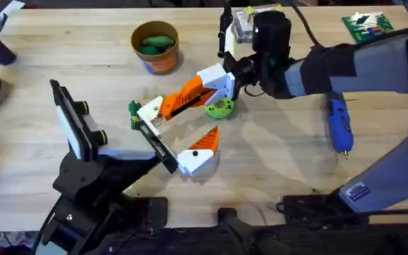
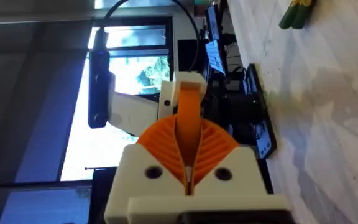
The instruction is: Pick up the gripper from the table and insert it into the empty holder that is missing its gripper. Then pick up a screw, insert it into the mounting hole, and use the screwdriver to tighten it. Finally, clean up the table by picking up the vegetable and placing it into the bucket.
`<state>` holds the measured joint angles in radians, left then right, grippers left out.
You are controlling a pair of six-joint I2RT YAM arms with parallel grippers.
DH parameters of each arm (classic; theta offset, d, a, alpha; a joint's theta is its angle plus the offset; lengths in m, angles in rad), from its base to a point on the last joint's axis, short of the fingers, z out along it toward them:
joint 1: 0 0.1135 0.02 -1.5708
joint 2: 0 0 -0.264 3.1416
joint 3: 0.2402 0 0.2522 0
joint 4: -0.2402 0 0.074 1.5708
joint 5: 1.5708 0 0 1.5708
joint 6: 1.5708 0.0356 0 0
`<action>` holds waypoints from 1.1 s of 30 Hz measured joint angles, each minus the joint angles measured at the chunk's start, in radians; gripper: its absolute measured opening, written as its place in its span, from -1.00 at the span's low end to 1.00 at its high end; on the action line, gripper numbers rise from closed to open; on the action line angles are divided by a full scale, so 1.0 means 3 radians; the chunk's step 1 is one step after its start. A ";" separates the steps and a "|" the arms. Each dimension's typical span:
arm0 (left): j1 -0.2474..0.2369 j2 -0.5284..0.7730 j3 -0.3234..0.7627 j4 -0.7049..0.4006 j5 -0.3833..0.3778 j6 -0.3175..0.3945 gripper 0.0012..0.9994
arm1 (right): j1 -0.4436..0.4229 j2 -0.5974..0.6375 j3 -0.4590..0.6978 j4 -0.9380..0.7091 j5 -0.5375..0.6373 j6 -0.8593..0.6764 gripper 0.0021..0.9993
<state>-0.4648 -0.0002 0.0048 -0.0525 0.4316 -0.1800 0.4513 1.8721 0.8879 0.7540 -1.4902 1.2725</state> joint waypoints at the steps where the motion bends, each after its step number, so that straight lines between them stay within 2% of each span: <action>1: 0.0000 0.0000 0.0000 0.0000 -0.0001 0.0000 0.98 | 0.0014 0.0000 0.0000 0.0001 0.0000 0.0027 -0.95; 11: 0.0011 0.0000 0.0000 0.0003 -0.0029 0.0001 0.98 | 0.0135 0.0001 0.0044 -0.0006 0.0016 0.0217 -0.95; 33: 0.0013 0.0000 0.0000 0.0000 -0.0060 -0.0001 0.98 | 0.0262 0.0000 0.0061 -0.0005 0.0246 0.0235 -0.95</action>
<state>-0.4610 -0.0002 0.0048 -0.0525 0.4136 -0.1802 0.5301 1.8721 0.9062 0.7525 -1.4165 1.3430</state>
